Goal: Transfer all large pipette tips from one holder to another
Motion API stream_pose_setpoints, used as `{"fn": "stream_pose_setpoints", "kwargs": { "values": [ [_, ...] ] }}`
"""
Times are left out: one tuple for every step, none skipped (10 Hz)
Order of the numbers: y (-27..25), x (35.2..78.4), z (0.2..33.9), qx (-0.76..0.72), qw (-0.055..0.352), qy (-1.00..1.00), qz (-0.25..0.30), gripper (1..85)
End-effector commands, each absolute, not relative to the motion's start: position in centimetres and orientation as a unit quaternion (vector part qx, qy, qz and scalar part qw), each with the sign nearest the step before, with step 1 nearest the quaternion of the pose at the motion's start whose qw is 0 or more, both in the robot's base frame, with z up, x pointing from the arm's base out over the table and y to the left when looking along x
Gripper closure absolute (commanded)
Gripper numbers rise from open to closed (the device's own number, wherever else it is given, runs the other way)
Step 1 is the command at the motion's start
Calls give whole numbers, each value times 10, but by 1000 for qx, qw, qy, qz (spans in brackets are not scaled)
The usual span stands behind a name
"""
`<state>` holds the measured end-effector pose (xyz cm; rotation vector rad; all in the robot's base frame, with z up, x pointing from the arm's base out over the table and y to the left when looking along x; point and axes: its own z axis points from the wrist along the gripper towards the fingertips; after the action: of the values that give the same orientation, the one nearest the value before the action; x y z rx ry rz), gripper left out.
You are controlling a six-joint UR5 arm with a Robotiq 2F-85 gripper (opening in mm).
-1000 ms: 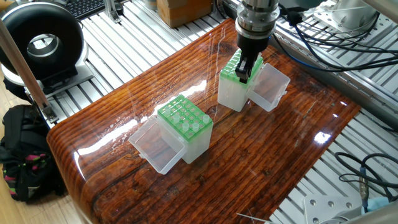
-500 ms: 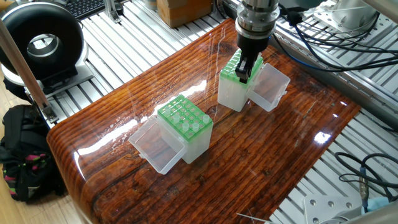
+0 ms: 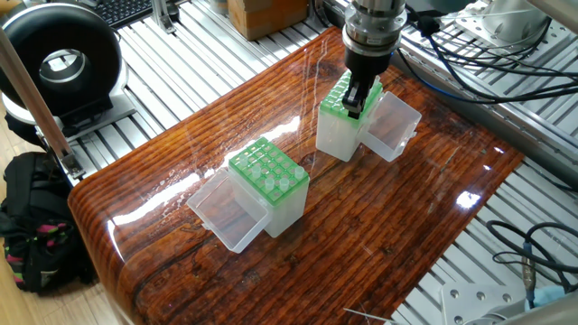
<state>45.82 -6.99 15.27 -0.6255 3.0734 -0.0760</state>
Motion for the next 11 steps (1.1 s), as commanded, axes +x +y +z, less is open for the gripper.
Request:
{"fn": "stream_pose_setpoints", "kwargs": {
  "values": [
    [-67,458,163,-199,0,980,-20,670],
    [-67,459,166,-199,-1,980,-22,670],
    [-67,460,169,-200,-1,979,-25,670],
    [-67,461,173,-200,-2,979,-28,670],
    [-67,462,177,-201,-4,979,-31,670],
    [-67,462,180,-202,-4,979,-32,670],
    [-67,462,183,-203,-5,979,-33,670],
    [-66,462,186,-203,-6,979,-33,670],
    [-65,463,189,-204,-7,978,-34,670],
    [-63,464,192,-204,-7,978,-33,670],
    [-61,464,196,-204,-9,979,-32,670]
  ]
}}
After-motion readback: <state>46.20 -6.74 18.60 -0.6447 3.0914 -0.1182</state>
